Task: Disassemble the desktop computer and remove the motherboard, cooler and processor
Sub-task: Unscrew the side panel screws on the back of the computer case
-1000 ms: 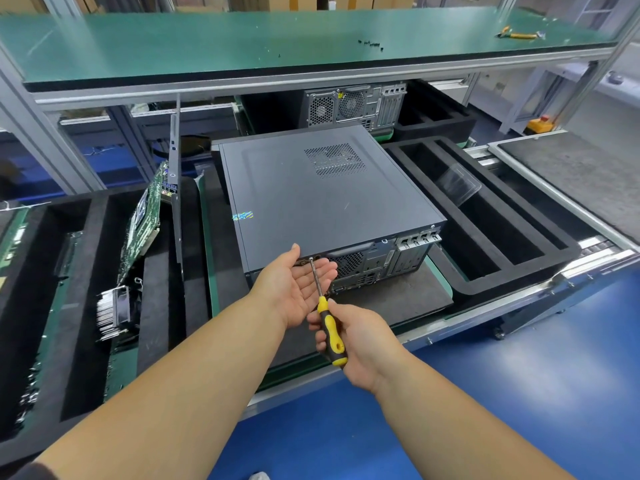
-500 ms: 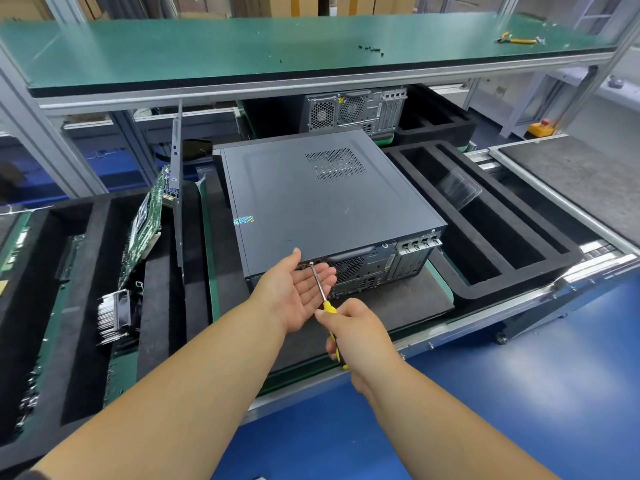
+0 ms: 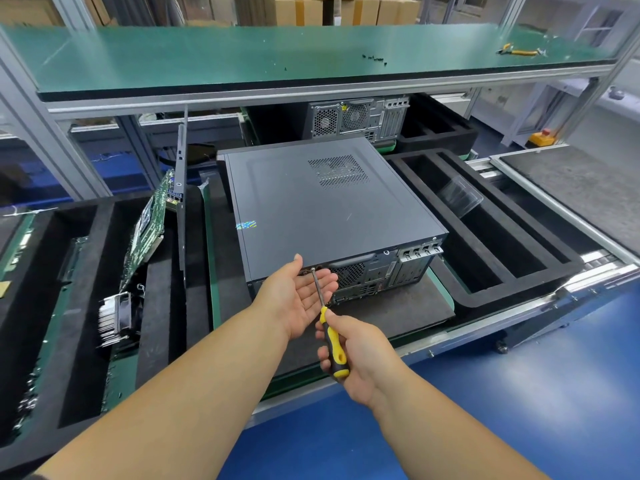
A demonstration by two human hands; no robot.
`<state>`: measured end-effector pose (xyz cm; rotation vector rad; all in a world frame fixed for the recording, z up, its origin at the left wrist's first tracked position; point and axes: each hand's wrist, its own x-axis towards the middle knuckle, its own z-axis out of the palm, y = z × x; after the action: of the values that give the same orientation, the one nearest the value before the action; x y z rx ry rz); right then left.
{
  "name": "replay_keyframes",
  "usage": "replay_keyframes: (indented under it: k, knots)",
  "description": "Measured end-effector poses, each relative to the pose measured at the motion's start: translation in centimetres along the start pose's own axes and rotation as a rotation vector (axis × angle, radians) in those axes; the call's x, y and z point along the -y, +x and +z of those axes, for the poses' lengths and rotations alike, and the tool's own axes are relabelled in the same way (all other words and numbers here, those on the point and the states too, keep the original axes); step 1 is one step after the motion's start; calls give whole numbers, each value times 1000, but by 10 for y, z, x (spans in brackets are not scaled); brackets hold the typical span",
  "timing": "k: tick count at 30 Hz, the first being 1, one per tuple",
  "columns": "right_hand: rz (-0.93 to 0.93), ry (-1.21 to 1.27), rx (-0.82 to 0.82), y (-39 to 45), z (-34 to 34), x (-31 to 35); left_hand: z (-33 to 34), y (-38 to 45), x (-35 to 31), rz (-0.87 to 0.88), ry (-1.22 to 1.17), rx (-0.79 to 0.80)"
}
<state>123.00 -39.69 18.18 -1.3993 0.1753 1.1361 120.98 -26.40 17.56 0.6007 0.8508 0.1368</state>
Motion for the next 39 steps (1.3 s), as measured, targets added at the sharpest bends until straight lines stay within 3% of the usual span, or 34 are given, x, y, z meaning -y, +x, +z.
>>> replay_keyframes:
  k: [7,13,21,27,31,39]
  knots:
    - [-241,-425,-168,5,-3,-1,0,2,-2,8,26,11]
    - [-18,-76,-10,2,-3,3,-1,0,0,15,24,6]
    - [-32,-90,17,3,-1,0,1,0,0,6,-5,5]
    - [-157,-322,-133,9,0,-3,-1,0,1,17,3,7]
    - [17,-107,-29,4,1,1,0,0,0,4,-1,4]
    - [-35,-154,-1,2,-2,3,2,-1,-1,-6,-13,-8]
